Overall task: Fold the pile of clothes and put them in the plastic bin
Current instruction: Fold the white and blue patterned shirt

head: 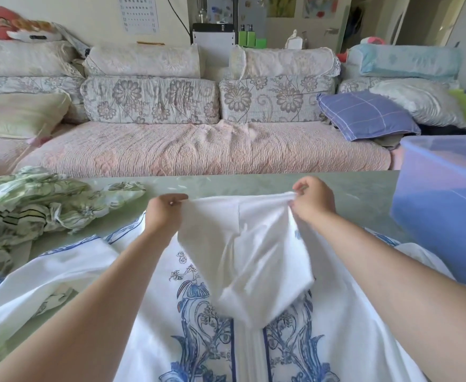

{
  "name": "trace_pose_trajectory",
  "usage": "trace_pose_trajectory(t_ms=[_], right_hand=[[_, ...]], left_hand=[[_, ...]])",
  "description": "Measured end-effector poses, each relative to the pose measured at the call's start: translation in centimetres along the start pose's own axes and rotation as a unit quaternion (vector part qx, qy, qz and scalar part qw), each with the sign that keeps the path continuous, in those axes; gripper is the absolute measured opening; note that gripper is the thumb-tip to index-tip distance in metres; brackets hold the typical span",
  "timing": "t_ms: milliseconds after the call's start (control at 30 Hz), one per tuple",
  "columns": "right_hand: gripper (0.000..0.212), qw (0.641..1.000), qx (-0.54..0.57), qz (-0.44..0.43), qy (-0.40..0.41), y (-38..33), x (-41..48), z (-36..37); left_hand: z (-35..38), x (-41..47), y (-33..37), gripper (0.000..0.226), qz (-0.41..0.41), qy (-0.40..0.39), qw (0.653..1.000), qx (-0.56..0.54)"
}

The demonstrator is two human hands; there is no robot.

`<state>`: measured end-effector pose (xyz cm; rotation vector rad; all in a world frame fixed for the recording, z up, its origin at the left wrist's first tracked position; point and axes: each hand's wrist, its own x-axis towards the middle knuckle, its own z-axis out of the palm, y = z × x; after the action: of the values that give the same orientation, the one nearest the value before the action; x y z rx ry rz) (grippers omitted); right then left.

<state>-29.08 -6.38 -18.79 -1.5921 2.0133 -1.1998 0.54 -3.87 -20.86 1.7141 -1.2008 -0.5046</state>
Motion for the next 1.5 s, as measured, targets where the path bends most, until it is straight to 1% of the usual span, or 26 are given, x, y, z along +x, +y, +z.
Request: trace_pose_trajectory(t_ms=[33,67,133,233,300,333,400,433,533,633,667,733,800,833,867,933,1000,1100,1167,1200,1267,1333,1367,1433,1467,1500], right_hand=[[0.023,0.999,0.007,-0.036,-0.01,-0.1,0.1,0.4],[0.028,0.997,-0.003,-0.065,-0.049,-0.1,-0.1,1.0],[0.042,0.983,-0.078,-0.108,-0.127,0.0,-0.9,1.9],[0.05,0.95,-0.184,-0.198,-0.157,0.2,-2.2,2.6],[0.052,0.928,-0.213,-0.238,-0.194,0.1,-3.2,2.9],[0.054,0.918,-0.225,-0.248,-0.212,0.2,-3.7,3.1],[0.056,0.902,-0.253,-0.256,-0.239,0.6,-4.5,3.2],[0.059,0.895,-0.268,-0.244,-0.26,0.8,-4.7,3.0],[0.067,0.867,-0.313,-0.218,-0.321,1.5,-5.0,2.2],[0.071,0.85,-0.34,-0.231,-0.331,1.8,-5.6,1.7],[0.072,0.848,-0.341,-0.231,-0.333,1.7,-5.7,1.4],[0.073,0.846,-0.344,-0.235,-0.333,1.2,-6.1,0.5],[0.075,0.846,-0.342,-0.243,-0.329,0.4,-6.5,-0.5],[0.075,0.848,-0.337,-0.247,-0.327,-0.1,-6.9,-1.1],[0.074,0.85,-0.33,-0.248,-0.327,-0.4,-7.1,-1.5],[0.065,0.857,-0.307,-0.248,-0.331,-1.1,-7.8,-2.2],[0.054,0.864,-0.282,-0.235,-0.344,-1.9,-9.0,-3.4],[0.043,0.861,-0.269,-0.22,-0.372,-2.7,-10.8,-4.8],[0.045,0.854,-0.27,-0.215,-0.39,-2.7,-11.7,-5.3],[0.049,0.851,-0.267,-0.207,-0.402,-2.5,-12.1,-5.5],[0.061,0.849,-0.256,-0.191,-0.421,-2.1,-12.8,-5.6],[0.061,0.844,-0.271,-0.204,-0.416,-1.9,-13.3,-5.4],[0.052,0.84,-0.29,-0.227,-0.397,-2.0,-13.6,-5.2],[0.025,0.839,-0.327,-0.285,-0.329,-2.4,-13.7,-4.7],[0.015,0.841,-0.334,-0.312,-0.29,-2.7,-13.8,-4.5],[0.012,0.845,-0.33,-0.338,-0.25,-3.0,-13.8,-4.4]], left_hand=[[0.2,0.1,-0.1,0.041,-0.006,-0.008,0.999,0.032],[0.4,0.0,-0.1,0.046,-0.005,-0.03,0.995,0.096],[0.9,-0.7,0.0,0.06,0.016,-0.045,0.973,0.224],[1.7,-2.1,1.6,0.055,0.129,0.007,0.95,0.283],[2.8,-2.6,2.5,0.043,0.197,-0.06,0.923,0.326],[3.3,-3.0,2.5,0.042,0.203,-0.114,0.902,0.364],[3.5,-3.4,1.7,0.049,0.159,-0.216,0.861,0.432],[3.3,-3.4,0.9,0.053,0.129,-0.241,0.853,0.444],[1.6,-2.5,-1.3,0.062,0.076,-0.24,0.858,0.448],[0.3,-1.7,-1.9,0.064,0.045,-0.208,0.853,0.477],[0.1,-1.9,-1.7,0.064,0.063,-0.192,0.847,0.492],[-0.1,-2.9,-1.0,0.063,0.154,-0.173,0.839,0.492],[-0.3,-4.1,0.5,0.049,0.247,-0.176,0.849,0.433],[-0.8,-4.9,1.7,0.037,0.266,-0.196,0.86,0.389],[-1.3,-5.8,3.0,0.026,0.252,-0.233,0.877,0.335],[-2.0,-7.6,5.6,0.019,0.157,-0.332,0.898,0.243],[-3.0,-9.4,7.6,0.034,0.128,-0.408,0.871,0.244],[-3.6,-12.2,8.6,0.052,0.165,-0.461,0.814,0.313],[-3.7,-14.1,8.2,0.066,0.2,-0.456,0.787,0.364],[-3.6,-14.9,7.7,0.066,0.22,-0.441,0.777,0.391],[-3.1,-15.9,7.0,0.05,0.245,-0.411,0.776,0.41],[-2.9,-16.2,6.5,0.018,0.276,-0.364,0.812,0.363],[-2.9,-16.0,6.3,0.008,0.292,-0.328,0.837,0.328],[-3.3,-15.6,6.1,0.019,0.337,-0.237,0.877,0.249],[-3.6,-15.3,6.0,0.021,0.367,-0.191,0.885,0.213],[-3.9,-15.2,6.1,0.022,0.405,-0.145,0.883,0.189]])
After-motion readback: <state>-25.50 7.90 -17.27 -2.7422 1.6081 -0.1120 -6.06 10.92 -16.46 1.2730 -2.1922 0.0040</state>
